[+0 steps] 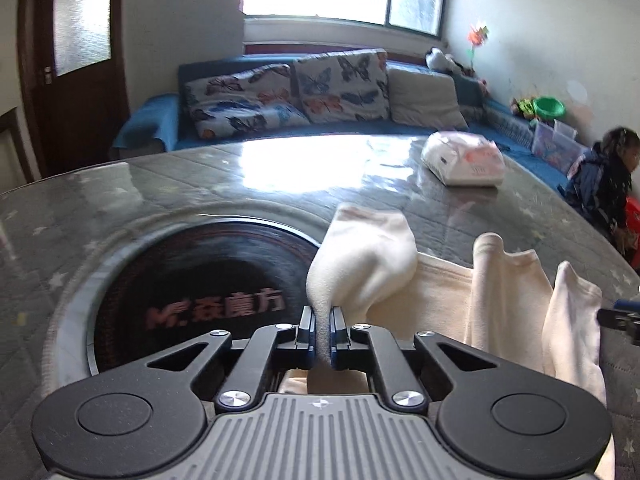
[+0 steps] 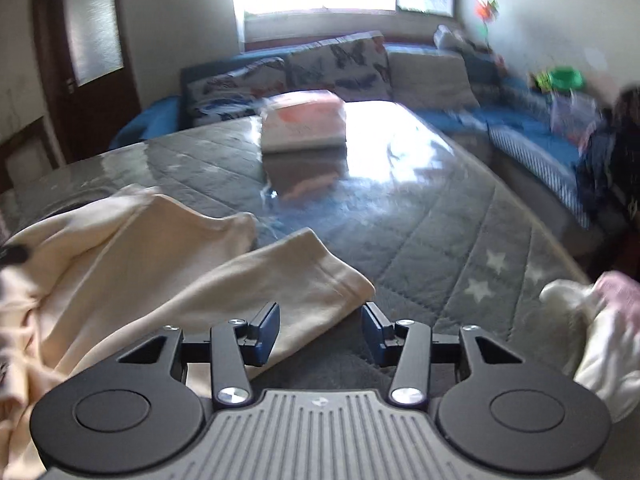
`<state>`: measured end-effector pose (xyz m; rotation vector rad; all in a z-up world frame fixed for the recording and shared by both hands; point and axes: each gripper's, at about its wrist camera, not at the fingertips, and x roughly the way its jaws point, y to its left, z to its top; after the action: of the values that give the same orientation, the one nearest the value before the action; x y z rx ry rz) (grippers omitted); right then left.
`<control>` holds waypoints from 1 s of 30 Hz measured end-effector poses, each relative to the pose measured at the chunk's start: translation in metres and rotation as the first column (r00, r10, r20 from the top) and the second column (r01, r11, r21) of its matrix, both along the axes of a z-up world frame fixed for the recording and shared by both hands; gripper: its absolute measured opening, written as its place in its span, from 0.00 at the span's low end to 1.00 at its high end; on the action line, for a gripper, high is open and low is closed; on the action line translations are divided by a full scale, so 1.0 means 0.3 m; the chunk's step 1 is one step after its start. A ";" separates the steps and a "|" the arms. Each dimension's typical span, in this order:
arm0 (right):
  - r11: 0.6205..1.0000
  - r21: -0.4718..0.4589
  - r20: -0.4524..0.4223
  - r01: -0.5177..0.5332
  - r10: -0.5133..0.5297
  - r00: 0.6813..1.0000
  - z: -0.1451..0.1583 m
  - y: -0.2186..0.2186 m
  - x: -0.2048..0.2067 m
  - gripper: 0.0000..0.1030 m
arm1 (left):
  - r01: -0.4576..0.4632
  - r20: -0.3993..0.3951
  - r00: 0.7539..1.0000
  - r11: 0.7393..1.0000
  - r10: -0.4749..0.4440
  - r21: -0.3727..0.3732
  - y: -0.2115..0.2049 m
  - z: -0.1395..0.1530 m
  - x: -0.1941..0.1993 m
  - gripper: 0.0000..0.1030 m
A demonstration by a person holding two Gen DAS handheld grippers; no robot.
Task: Fold clothes
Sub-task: 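Grasp the shirt hem with the right gripper while the left gripper grasps the hem, then lift the hem with both grippers and pull it to spread the shirt flat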
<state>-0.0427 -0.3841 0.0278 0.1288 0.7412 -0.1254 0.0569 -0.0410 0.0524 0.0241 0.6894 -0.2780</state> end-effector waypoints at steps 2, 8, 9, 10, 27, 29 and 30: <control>1.000 0.015 -0.008 0.025 -0.025 1.000 -0.024 -0.009 0.021 0.45 | -0.015 0.009 1.000 1.000 0.015 -0.008 0.035 0.012 -0.023 0.07; 1.000 -0.017 0.018 -0.019 0.019 1.000 -0.030 0.037 0.032 0.10 | -0.086 0.002 0.996 0.996 0.086 -0.028 0.129 0.016 -0.101 0.07; 0.999 -0.021 0.022 -0.032 0.032 0.999 -0.028 0.045 0.032 0.09 | -0.097 0.001 0.995 0.995 0.097 -0.030 0.144 0.017 -0.117 0.07; 0.999 -0.040 0.025 -0.034 0.035 0.999 -0.025 0.052 0.024 0.08 | -0.107 0.001 0.994 0.994 0.108 -0.031 0.160 0.019 -0.134 0.07; 0.963 -0.264 0.028 0.058 -0.053 0.998 0.048 -0.022 -0.242 0.06 | -0.245 -0.088 0.966 0.969 0.244 -0.002 0.436 -0.009 -0.423 0.07; 0.965 -0.258 -0.003 0.048 -0.050 0.999 0.029 -0.035 -0.244 0.07 | -0.260 -0.120 0.959 0.966 0.257 -0.003 0.465 -0.022 -0.452 0.10; 0.968 -0.246 -0.014 0.042 -0.047 0.999 0.023 -0.038 -0.242 0.07 | -0.260 -0.128 0.958 0.966 0.258 0.002 0.476 -0.026 -0.465 0.11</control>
<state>-0.1153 -0.3955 0.0348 -0.0923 0.7372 -0.2606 -0.0826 0.1017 0.0446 -0.0983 0.8081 -0.0317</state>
